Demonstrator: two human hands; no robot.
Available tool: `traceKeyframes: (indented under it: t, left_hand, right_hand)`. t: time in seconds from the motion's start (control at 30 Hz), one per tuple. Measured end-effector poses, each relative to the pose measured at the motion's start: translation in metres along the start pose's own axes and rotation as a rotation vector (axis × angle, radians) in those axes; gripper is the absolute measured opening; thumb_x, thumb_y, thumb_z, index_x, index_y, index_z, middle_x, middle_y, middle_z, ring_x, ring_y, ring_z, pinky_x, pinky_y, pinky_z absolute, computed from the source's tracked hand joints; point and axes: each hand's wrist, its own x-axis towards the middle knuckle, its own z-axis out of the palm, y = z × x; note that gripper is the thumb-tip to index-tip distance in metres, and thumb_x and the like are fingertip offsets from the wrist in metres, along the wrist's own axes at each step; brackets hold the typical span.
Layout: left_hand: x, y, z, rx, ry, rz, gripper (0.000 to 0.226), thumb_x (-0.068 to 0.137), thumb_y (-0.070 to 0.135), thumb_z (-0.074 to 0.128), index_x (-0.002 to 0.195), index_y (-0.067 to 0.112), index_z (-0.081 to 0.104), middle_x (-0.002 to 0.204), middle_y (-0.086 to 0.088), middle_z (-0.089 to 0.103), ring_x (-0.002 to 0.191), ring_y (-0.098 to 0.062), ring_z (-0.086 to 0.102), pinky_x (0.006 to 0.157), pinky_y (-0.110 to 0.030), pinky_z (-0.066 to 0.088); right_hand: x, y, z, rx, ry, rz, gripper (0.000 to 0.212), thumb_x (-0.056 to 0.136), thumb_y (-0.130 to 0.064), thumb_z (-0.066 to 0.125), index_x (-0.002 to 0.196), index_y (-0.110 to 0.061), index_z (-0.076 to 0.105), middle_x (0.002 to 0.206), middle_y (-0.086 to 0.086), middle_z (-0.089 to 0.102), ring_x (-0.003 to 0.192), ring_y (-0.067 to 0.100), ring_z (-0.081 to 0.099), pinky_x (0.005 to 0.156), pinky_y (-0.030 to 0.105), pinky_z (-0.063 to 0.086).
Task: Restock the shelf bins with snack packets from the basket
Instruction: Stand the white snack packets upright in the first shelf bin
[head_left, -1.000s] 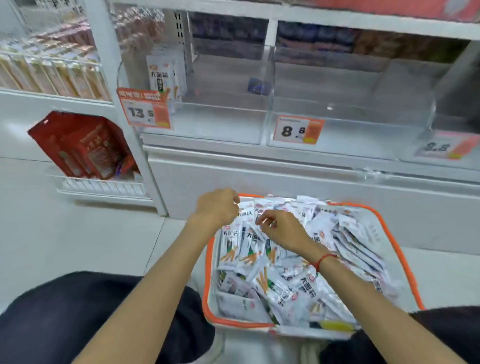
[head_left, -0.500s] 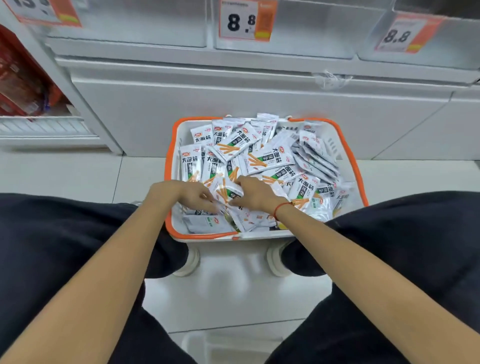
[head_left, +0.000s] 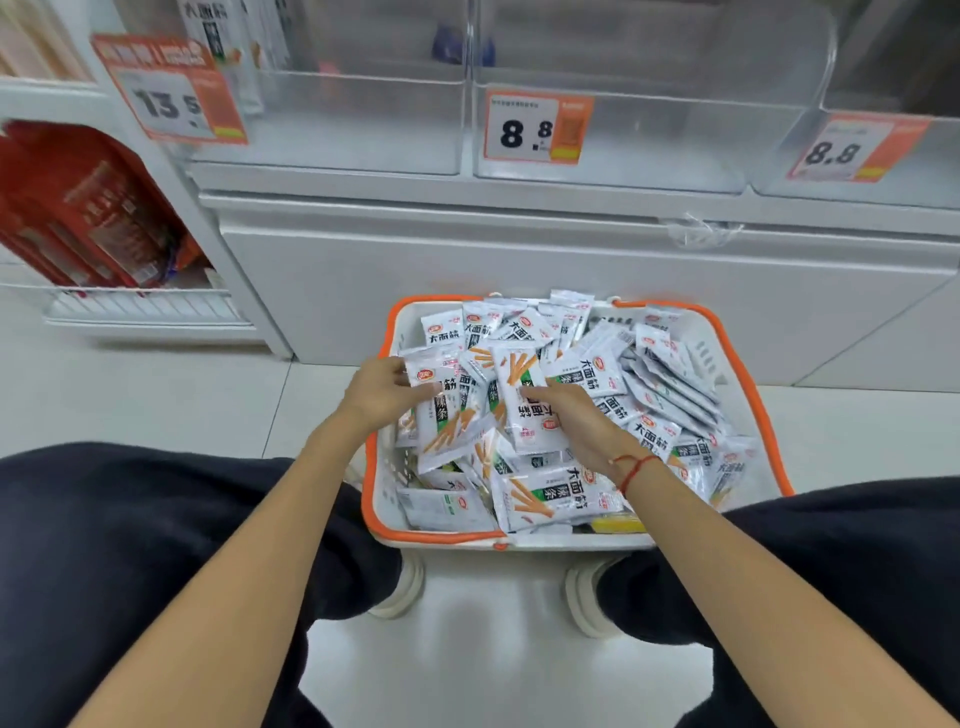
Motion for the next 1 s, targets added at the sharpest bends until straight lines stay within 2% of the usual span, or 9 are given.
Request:
traceKeyframes:
  t: [0.1,0.17,0.23,0.37,0.5,0.63,0.77,0.87,1.0]
  left_hand:
    - [-0.005,0.010,0.008,-0.198,0.024,-0.031,0.016,0.090,0.023,0.065,0.081,0.012,0.059,0.080,-0.006,0.059,0.076,-0.021,0.054,0.073,-0.028,0.044]
    - [-0.006,0.013,0.011,-0.405,-0.035,-0.110,0.011,0.094,0.028,0.060,0.095,0.017,0.062,0.097,-0.004,0.066,0.088,-0.020,0.060,0.085,-0.035,0.049]
    - [-0.004,0.015,0.013,-0.579,-0.090,-0.181,0.011,0.097,0.031,0.054,0.107,0.026,0.057,0.109,-0.001,0.068,0.100,-0.021,0.063,0.091,-0.040,0.052]
    - [-0.003,0.017,0.020,-0.616,-0.067,-0.228,0.020,0.099,0.036,0.048,0.114,0.025,0.054,0.110,-0.002,0.068,0.096,-0.020,0.065,0.066,-0.028,0.056]
    - [-0.007,0.018,0.028,-0.592,-0.119,-0.301,0.045,0.092,0.052,0.052,0.116,0.016,0.063,0.103,-0.002,0.072,0.095,-0.016,0.068,0.068,-0.024,0.054]
    - [-0.013,0.019,0.034,-0.636,-0.195,-0.283,0.039,0.094,0.051,0.048,0.117,0.022,0.062,0.106,0.001,0.072,0.093,-0.011,0.068,0.062,-0.019,0.054]
    - [-0.015,0.011,0.026,-0.642,-0.193,-0.273,0.034,0.100,0.043,0.041,0.123,0.025,0.058,0.111,0.002,0.069,0.101,-0.013,0.065,0.079,-0.030,0.055]
    - [-0.016,0.007,0.015,-0.649,-0.193,-0.310,0.032,0.102,0.038,0.037,0.122,0.021,0.056,0.106,-0.001,0.069,0.100,-0.019,0.064,0.089,-0.040,0.052]
    - [-0.014,0.001,0.007,-0.632,-0.151,-0.345,0.024,0.104,0.030,0.033,0.118,0.019,0.050,0.105,-0.003,0.063,0.095,-0.019,0.060,0.088,-0.039,0.048]
  right_hand:
    - [-0.001,-0.011,0.004,0.173,-0.076,0.026,0.061,0.086,-0.026,0.065,0.138,-0.005,0.041,0.116,0.009,0.062,0.103,0.024,0.060,0.087,0.038,0.051]
    - [-0.003,-0.016,0.008,0.197,-0.140,0.016,0.023,0.094,-0.017,0.056,0.115,-0.010,0.055,0.091,0.002,0.064,0.082,0.019,0.060,0.074,0.034,0.050]
    - [-0.008,-0.021,0.014,0.150,-0.138,-0.016,0.003,0.095,-0.015,0.054,0.097,-0.018,0.053,0.089,-0.004,0.061,0.081,0.012,0.056,0.084,0.031,0.045]
    - [-0.006,-0.016,0.030,-0.116,-0.067,-0.112,0.033,0.094,-0.024,0.058,0.125,-0.013,0.053,0.120,0.003,0.060,0.106,0.017,0.058,0.087,0.030,0.046]
    - [-0.009,-0.015,0.042,-0.115,-0.029,-0.237,0.031,0.093,-0.025,0.060,0.123,-0.018,0.058,0.114,-0.001,0.065,0.101,0.015,0.062,0.082,0.025,0.051]
    - [-0.012,-0.019,0.051,-0.049,-0.067,-0.249,0.032,0.093,-0.029,0.060,0.124,-0.025,0.056,0.120,-0.008,0.062,0.108,0.010,0.060,0.090,0.025,0.049]
    - [-0.012,-0.018,0.063,-0.103,-0.164,-0.233,0.032,0.100,-0.030,0.045,0.132,-0.032,0.045,0.127,-0.015,0.052,0.121,0.007,0.049,0.102,0.027,0.040]
    - [-0.008,-0.022,0.063,-0.103,-0.202,-0.111,0.029,0.103,-0.033,0.033,0.127,-0.028,0.050,0.115,-0.012,0.057,0.107,0.008,0.055,0.089,0.027,0.046]
    - [0.005,-0.018,0.039,-0.653,-0.082,-0.097,0.032,0.100,-0.031,0.043,0.126,-0.014,0.053,0.109,0.001,0.054,0.097,0.017,0.055,0.086,0.032,0.045]
